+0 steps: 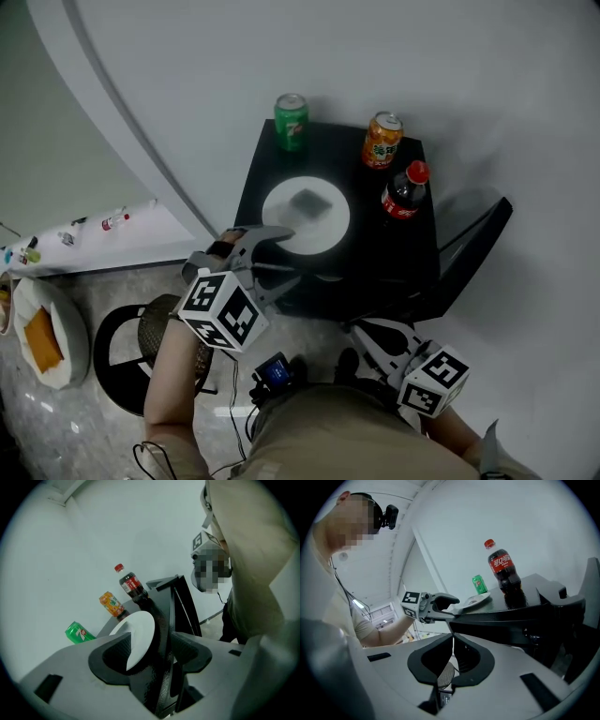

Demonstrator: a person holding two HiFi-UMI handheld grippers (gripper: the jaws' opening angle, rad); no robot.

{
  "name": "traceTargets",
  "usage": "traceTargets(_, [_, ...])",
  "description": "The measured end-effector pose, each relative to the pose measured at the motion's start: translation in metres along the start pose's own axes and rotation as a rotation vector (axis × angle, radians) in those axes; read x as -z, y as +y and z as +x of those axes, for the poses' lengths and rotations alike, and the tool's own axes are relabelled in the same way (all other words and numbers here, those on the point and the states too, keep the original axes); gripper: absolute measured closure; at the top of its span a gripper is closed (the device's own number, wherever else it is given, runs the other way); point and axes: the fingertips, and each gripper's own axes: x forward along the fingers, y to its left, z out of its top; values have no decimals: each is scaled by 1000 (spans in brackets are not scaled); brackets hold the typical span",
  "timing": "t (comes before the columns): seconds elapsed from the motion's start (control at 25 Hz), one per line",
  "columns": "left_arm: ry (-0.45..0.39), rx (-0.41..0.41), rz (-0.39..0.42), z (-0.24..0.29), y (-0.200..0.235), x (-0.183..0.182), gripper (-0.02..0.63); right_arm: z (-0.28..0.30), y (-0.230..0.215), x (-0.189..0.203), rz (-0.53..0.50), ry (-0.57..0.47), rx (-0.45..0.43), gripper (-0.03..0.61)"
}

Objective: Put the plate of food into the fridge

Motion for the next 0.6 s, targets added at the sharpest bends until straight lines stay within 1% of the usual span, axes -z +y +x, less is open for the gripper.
traceTargets(0.08, [39,22,18,4,-4,5,364,1,-2,0,0,6,-14,557])
traceTargets(0.16, [59,27,29,7,-5,6,362,3,-3,-1,-2,8,-26,557])
traceTargets(0.32, [84,51,44,10,-5,5,357,4,-4,0,0,14,-36,557])
traceTargets(0.48, [99,84,39,16,-9,6,357,4,-3,1,5,16,-35,557])
traceTargets(0.6, [115,86,53,21,-12,8,357,3,-5,2,11,15,-29,557])
